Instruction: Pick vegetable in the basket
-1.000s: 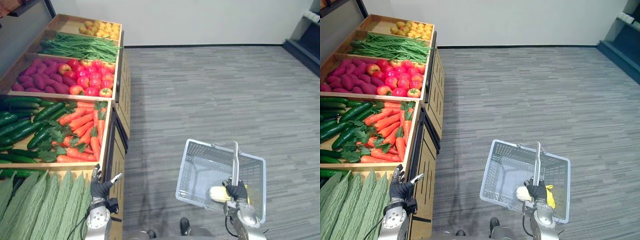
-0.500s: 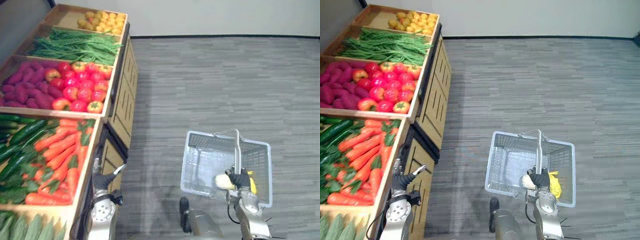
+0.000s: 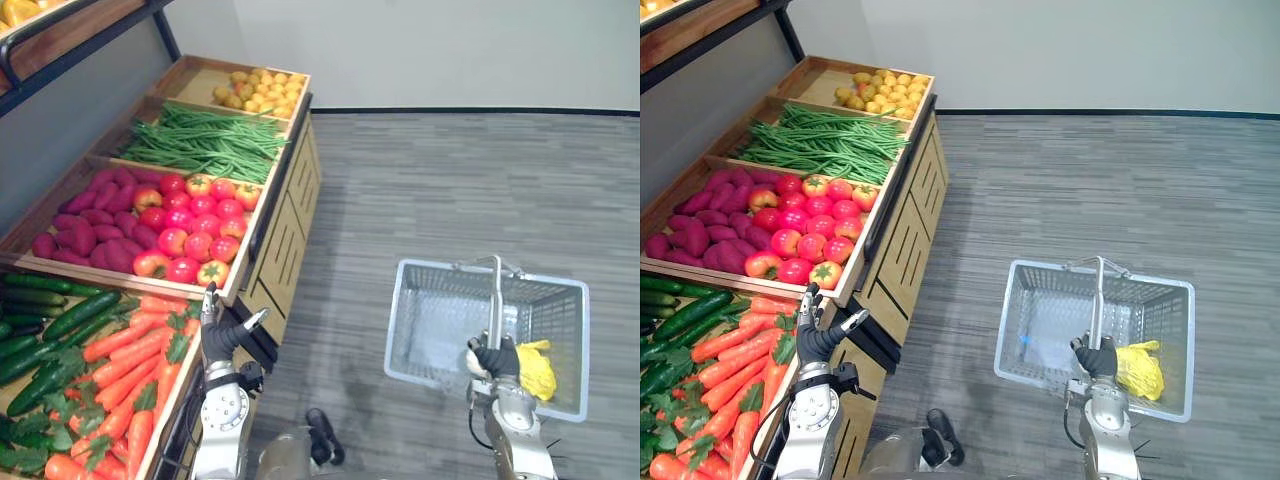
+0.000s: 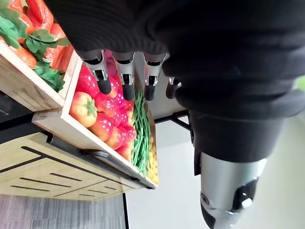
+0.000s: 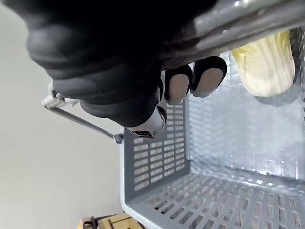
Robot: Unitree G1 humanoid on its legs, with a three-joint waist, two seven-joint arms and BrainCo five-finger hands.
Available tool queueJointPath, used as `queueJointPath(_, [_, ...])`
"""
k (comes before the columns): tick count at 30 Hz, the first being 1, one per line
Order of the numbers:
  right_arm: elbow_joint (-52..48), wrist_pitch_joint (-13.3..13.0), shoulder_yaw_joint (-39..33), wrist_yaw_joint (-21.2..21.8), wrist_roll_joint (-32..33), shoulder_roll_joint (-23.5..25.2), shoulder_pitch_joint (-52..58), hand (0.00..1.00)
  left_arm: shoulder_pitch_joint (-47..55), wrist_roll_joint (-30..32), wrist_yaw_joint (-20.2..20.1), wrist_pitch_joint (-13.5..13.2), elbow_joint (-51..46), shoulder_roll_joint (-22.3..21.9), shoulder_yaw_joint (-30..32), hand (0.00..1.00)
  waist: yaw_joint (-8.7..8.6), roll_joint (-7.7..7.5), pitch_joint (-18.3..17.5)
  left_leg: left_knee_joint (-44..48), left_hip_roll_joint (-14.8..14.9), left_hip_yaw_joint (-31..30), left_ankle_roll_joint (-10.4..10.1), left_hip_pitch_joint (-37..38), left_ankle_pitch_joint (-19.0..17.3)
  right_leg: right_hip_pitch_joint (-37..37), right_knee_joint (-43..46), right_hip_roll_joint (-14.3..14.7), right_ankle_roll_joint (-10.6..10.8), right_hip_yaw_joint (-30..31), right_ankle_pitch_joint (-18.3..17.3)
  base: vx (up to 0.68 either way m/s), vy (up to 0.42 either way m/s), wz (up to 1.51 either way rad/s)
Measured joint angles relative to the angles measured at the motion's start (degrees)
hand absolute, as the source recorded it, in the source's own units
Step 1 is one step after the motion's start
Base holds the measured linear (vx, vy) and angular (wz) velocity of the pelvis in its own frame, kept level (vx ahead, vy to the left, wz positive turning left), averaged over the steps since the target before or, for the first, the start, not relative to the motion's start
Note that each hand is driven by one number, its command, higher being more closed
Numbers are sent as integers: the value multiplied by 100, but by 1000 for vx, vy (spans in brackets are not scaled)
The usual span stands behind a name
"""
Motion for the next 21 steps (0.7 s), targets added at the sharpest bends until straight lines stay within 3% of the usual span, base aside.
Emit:
queueJointPath(2, [32,45,-55,8,-11,96,17,100,-50,13,7,11,1,43,93,0,-81,-81,49,-233,-267,-400,12,437,-119,-780,2269,-395,214,-37,24,486,162,72])
queueJointPath(3, [48,59,-79,13,-13,125,31,100,-57,16,12,17,4,72,93,0,-163,-110,44,-228,-326,-578,24,529,-178,-920,2779,-492,131,-61,-25,443,56,128])
queueJointPath(5, [47,114,-105,14,-61,223,60,100,-41,18,32,32,5,82,40,0,-308,-132,55,-222,-413,-1340,14,1009,-375,-1567,3546,-509,-286,384,-311,486,-42,180])
queueJointPath(8, [-129,112,-92,28,-53,305,137,100,-117,24,123,36,-3,79,-29,0,-296,-195,45,-65,-346,-2086,-168,1149,-527,-2178,2837,-165,-264,1510,-405,493,-344,226])
queueJointPath(9, [-671,45,99,104,-16,464,701,100,-168,28,238,31,-373,192,-327,0,-163,-627,21,1192,-318,-3493,-791,732,-1391,-2159,946,79,214,3054,384,577,-761,323])
queueJointPath(11, [-761,16,100,107,12,342,844,100,-49,27,245,68,-388,29,-477,0,32,-366,-98,1384,42,-3732,-996,708,-1557,-2128,1115,297,23,2569,275,446,-618,189])
queueJointPath(12, [-784,14,111,114,11,331,829,100,-51,27,244,68,-419,1,-483,0,37,-325,-104,1363,104,-3718,-1053,708,-1523,-2131,1131,325,5,2508,279,222,-333,57])
queueJointPath(13, [-835,14,121,114,12,332,792,100,-83,30,238,67,-486,4,-549,0,94,-265,-106,1087,200,-3646,-1262,702,-1369,-2124,1175,334,-41,2333,284,89,-197,47])
queueJointPath(14, [-866,14,105,106,13,331,811,100,-119,31,236,67,-495,12,-600,0,151,-249,-107,977,220,-3651,-1290,702,-1293,-2126,1178,331,-45,2265,284,99,-277,62])
queueJointPath(15, [-915,15,98,102,19,329,836,100,-156,31,230,63,-526,21,-668,0,182,-248,-106,938,216,-3757,-1320,622,-1214,-2117,1152,297,-67,2111,268,14,-198,121])
queueJointPath(16, [-940,15,9,70,91,349,886,100,-290,28,230,55,-552,34,-740,0,156,-229,-109,1002,189,-4178,-1369,309,-1105,-2108,1093,172,-113,1574,241,-6,-178,156])
queueJointPath(18, [-929,17,-265,-11,221,414,1095,100,-499,18,235,58,-544,34,-689,0,-4,-299,-72,959,195,-4236,-1218,-32,-858,-2036,892,-162,-162,819,255,-49,-71,205])
queueJointPath(19, [-933,8,-339,-23,249,450,1155,100,-531,16,238,58,-543,40,-617,0,12,-332,-42,917,261,-3974,-1140,-82,-810,-2014,869,-248,-167,643,252,-78,-37,172])
queueJointPath(21, [-916,-15,-560,-64,296,528,1176,100,-536,11,270,91,-480,170,-368,0,6,-327,56,802,704,-2831,-981,-111,-637,-1865,910,-401,-185,353,236,-74,-22,97])
